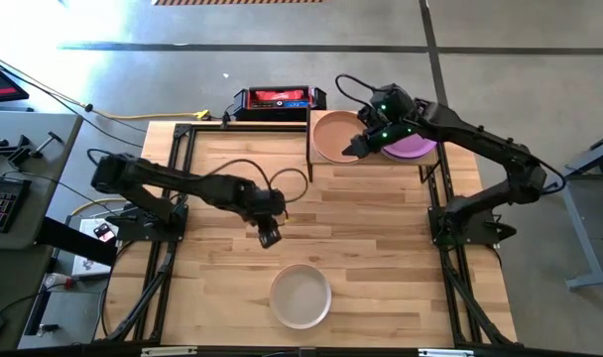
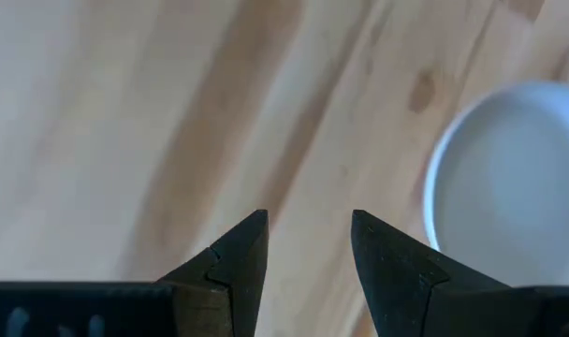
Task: Place and stack plates onto a shelf
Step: Stack the white plate on top of the brown plate on the shelf
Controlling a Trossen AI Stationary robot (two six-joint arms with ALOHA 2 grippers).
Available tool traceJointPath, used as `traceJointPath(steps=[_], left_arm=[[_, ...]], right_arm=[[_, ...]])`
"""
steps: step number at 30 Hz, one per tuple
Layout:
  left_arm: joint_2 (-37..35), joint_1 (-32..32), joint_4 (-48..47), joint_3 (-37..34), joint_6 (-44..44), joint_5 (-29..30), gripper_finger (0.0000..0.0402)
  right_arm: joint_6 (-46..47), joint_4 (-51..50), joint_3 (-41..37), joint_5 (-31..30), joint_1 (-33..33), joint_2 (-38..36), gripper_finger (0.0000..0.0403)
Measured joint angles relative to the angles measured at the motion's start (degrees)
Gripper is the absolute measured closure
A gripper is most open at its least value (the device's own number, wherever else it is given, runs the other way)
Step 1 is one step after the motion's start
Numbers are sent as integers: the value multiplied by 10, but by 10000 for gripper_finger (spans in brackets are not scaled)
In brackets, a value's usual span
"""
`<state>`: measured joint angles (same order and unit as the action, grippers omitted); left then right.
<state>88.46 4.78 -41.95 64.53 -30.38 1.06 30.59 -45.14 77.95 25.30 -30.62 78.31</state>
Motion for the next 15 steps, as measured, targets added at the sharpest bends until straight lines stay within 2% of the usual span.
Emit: traceJointPath(steps=[4, 9, 15], left_arm=[[39, 8, 19, 0, -9, -56, 259], [67, 13, 50, 0, 5, -127, 259], [77, 14, 60, 0, 25, -159, 259]], right_arm=[[3, -11, 0, -4, 17, -2, 306], [11, -28, 0, -57, 44, -2, 306], [61, -35, 0, -91, 81, -2, 306]])
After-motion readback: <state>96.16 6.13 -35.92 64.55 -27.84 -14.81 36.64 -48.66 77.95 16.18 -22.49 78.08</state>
